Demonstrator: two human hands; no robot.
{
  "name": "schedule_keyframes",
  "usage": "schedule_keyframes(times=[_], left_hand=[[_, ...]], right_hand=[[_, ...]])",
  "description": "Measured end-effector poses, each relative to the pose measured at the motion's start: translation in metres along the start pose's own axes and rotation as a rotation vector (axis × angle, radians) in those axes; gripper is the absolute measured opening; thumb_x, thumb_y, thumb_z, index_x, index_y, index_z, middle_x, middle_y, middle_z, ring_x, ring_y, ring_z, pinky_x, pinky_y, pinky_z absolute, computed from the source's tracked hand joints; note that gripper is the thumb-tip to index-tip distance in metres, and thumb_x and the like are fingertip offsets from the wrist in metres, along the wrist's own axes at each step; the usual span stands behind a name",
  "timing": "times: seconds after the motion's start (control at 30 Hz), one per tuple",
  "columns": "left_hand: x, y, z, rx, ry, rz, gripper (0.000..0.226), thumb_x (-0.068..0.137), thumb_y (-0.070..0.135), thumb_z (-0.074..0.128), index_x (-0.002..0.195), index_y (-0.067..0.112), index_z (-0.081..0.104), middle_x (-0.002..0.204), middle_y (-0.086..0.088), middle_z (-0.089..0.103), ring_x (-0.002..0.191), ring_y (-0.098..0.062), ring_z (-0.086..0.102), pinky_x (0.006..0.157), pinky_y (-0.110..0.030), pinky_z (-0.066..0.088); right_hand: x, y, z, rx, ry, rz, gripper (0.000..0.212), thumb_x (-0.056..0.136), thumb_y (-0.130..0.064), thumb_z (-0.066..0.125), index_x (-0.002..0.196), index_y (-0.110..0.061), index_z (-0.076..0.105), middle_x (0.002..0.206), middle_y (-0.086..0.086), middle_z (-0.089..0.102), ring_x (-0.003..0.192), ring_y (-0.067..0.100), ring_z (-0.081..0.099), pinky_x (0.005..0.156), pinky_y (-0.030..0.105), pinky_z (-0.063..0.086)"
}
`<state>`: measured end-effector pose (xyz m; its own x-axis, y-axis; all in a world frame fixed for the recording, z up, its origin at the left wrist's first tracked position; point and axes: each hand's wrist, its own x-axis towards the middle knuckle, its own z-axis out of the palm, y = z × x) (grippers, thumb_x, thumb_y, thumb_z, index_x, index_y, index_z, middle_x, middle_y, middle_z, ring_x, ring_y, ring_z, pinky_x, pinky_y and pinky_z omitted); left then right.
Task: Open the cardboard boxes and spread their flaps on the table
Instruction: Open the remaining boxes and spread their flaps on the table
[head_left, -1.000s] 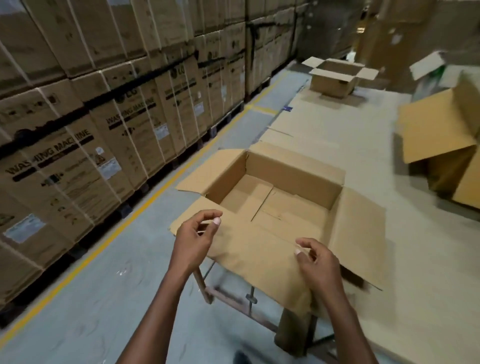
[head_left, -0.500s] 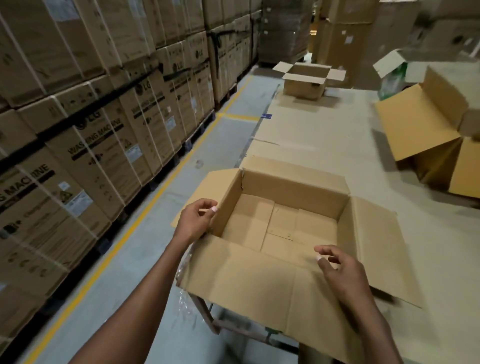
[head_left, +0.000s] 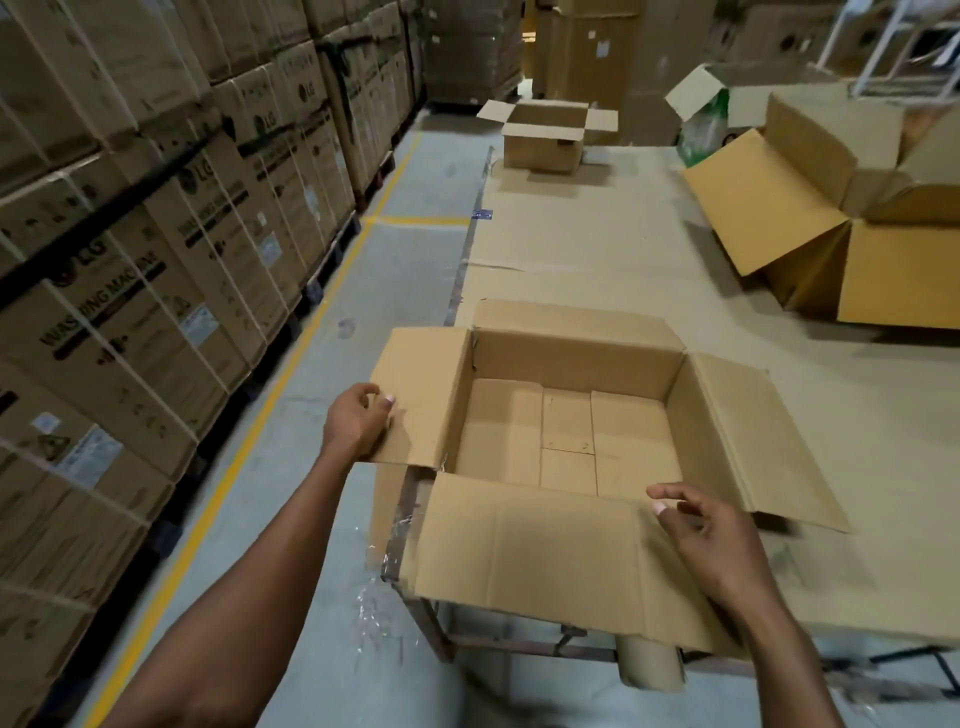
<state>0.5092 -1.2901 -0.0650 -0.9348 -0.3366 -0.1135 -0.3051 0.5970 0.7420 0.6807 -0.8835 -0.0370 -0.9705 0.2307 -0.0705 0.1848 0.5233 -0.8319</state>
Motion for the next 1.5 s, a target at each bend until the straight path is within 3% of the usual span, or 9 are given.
schedule_keyframes(times=[0.2, 0.33, 0.47, 0.63, 0.8, 0.97, 1.13, 1.27, 1.5], left_hand=[[-0.009, 0.051, -0.043, -0.012, -0.051, 0.202, 0.014, 0.095, 0.038, 0.066, 0.104, 0.031, 0.074, 0.113, 0.001, 0.073, 0.097, -0.020, 0.069, 0.071, -0.029, 0.051], [-0.020, 0.091, -0.051, -0.060, -0.146, 0.316, 0.021, 0.098, 0.038, 0.063, 0.101, 0.021, 0.076, 0.098, -0.001, 0.073, 0.079, -0.012, 0.064, 0.058, -0.025, 0.043], [-0.023, 0.113, -0.025, 0.105, -0.224, 0.391, 0.026, 0.097, 0.037, 0.066, 0.116, 0.022, 0.074, 0.114, -0.001, 0.070, 0.106, -0.022, 0.063, 0.082, -0.033, 0.048], [-0.022, 0.118, 0.014, 0.256, -0.301, 0.459, 0.017, 0.095, 0.027, 0.068, 0.110, 0.030, 0.074, 0.122, -0.004, 0.072, 0.116, -0.026, 0.064, 0.101, -0.042, 0.051], [-0.032, 0.129, 0.037, 0.297, -0.343, 0.545, 0.025, 0.102, 0.017, 0.054, 0.117, 0.018, 0.074, 0.128, -0.005, 0.069, 0.121, -0.027, 0.060, 0.100, -0.036, 0.047], [-0.035, 0.132, 0.029, 0.282, -0.322, 0.522, 0.025, 0.103, 0.018, 0.052, 0.115, 0.019, 0.074, 0.128, -0.005, 0.068, 0.120, -0.025, 0.059, 0.098, -0.034, 0.045], [-0.042, 0.130, 0.020, 0.205, -0.291, 0.508, 0.024, 0.104, 0.018, 0.052, 0.117, 0.017, 0.073, 0.128, -0.003, 0.067, 0.122, -0.022, 0.057, 0.095, -0.032, 0.042], [-0.044, 0.131, 0.019, 0.183, -0.274, 0.509, 0.024, 0.104, 0.020, 0.053, 0.118, 0.017, 0.073, 0.126, -0.002, 0.068, 0.121, -0.021, 0.059, 0.093, -0.031, 0.042], [-0.034, 0.133, 0.021, 0.269, -0.248, 0.455, 0.023, 0.102, 0.027, 0.056, 0.120, 0.024, 0.071, 0.128, -0.002, 0.069, 0.119, -0.022, 0.061, 0.095, -0.036, 0.049]], right_hand=[[0.003, -0.001, 0.011, -0.005, 0.013, -0.004, 0.018, 0.095, -0.016, 0.067, 0.099, -0.033, 0.074, 0.111, -0.017, 0.066, 0.101, 0.005, 0.061, 0.073, 0.014, 0.041], [0.022, -0.007, 0.011, 0.017, 0.003, -0.019, 0.016, 0.094, -0.018, 0.068, 0.098, -0.032, 0.075, 0.113, -0.016, 0.067, 0.105, 0.007, 0.060, 0.078, 0.022, 0.045], [0.059, 0.012, -0.008, -0.044, 0.081, 0.073, 0.013, 0.094, -0.022, 0.068, 0.099, -0.031, 0.076, 0.112, -0.003, 0.071, 0.107, 0.016, 0.063, 0.089, 0.029, 0.049], [0.107, 0.044, -0.053, -0.195, 0.144, 0.132, 0.023, 0.100, -0.031, 0.054, 0.116, -0.027, 0.070, 0.128, 0.004, 0.069, 0.120, 0.028, 0.060, 0.101, 0.039, 0.046], [0.129, 0.077, -0.088, -0.273, 0.173, 0.316, 0.034, 0.103, -0.042, 0.041, 0.131, -0.035, 0.059, 0.143, 0.004, 0.055, 0.132, 0.039, 0.039, 0.108, 0.048, 0.026], [0.142, 0.115, -0.109, -0.197, 0.102, 0.314, 0.033, 0.096, -0.048, 0.042, 0.124, -0.047, 0.058, 0.151, -0.006, 0.049, 0.136, 0.032, 0.043, 0.112, 0.054, 0.029], [0.131, 0.102, -0.119, 0.007, 0.076, 0.242, 0.037, 0.100, -0.020, 0.056, 0.137, -0.023, 0.060, 0.148, 0.002, 0.052, 0.134, 0.022, 0.048, 0.103, 0.030, 0.036], [0.132, 0.091, -0.139, -0.055, 0.131, 0.124, 0.037, 0.094, -0.012, 0.066, 0.123, -0.034, 0.067, 0.141, -0.001, 0.060, 0.131, 0.018, 0.053, 0.105, 0.029, 0.037], [0.147, 0.017, -0.171, -0.105, -0.032, -0.089, 0.037, 0.094, -0.003, 0.064, 0.124, -0.023, 0.072, 0.120, -0.008, 0.070, 0.118, 0.009, 0.058, 0.101, 0.030, 0.043]])
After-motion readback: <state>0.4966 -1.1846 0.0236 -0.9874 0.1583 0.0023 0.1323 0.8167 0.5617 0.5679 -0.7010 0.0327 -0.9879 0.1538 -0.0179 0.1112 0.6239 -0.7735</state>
